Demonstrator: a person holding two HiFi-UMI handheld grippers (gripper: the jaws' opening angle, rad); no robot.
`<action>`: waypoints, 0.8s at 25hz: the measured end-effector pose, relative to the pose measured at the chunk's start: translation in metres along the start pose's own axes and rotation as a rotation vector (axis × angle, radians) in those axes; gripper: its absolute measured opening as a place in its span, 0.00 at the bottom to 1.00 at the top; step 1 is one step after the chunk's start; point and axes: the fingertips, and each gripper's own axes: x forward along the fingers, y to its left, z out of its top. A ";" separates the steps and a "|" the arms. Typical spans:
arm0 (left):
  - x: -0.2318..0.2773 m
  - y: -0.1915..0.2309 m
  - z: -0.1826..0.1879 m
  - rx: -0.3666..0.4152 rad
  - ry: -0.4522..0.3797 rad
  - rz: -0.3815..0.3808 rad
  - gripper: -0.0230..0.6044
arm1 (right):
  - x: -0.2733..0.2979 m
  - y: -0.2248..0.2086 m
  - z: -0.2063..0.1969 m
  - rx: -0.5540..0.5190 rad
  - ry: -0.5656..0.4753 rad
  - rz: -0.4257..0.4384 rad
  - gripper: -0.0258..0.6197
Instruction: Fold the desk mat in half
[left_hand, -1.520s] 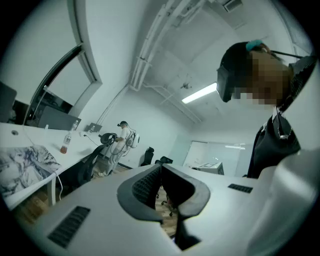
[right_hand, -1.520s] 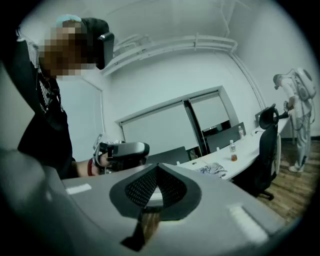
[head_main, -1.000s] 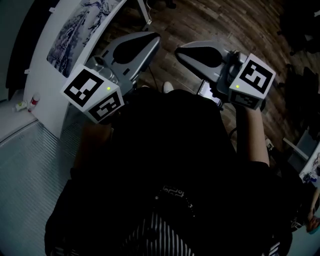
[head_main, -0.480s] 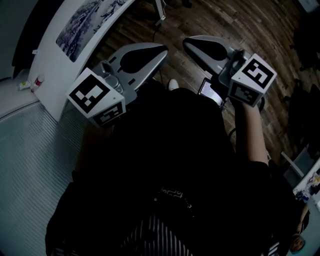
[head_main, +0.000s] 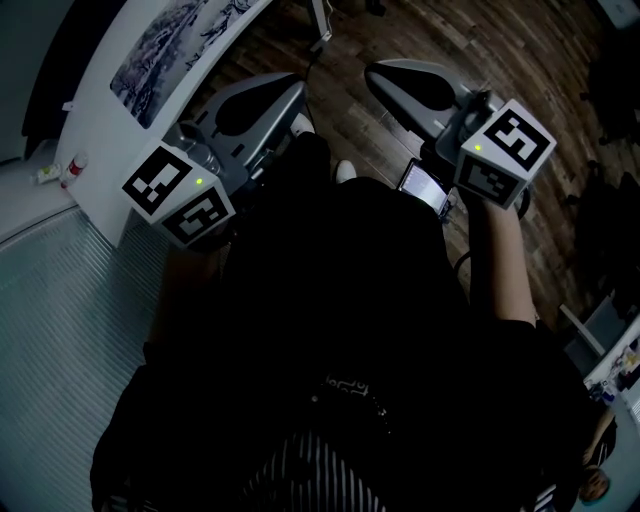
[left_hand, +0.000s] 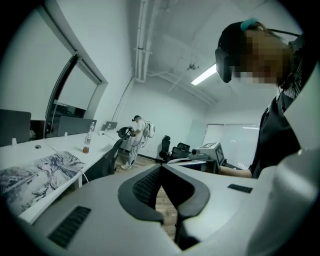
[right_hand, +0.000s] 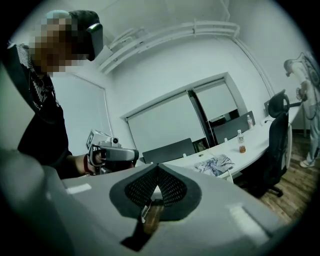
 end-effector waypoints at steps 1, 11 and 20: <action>0.004 0.004 0.002 -0.005 0.002 -0.009 0.05 | 0.001 -0.003 0.003 -0.003 -0.004 -0.007 0.05; 0.047 0.066 0.013 -0.015 0.061 -0.082 0.05 | 0.022 -0.062 0.024 0.042 0.018 -0.076 0.05; 0.062 0.130 0.054 -0.008 0.022 -0.059 0.05 | 0.075 -0.106 0.051 0.035 0.069 -0.066 0.05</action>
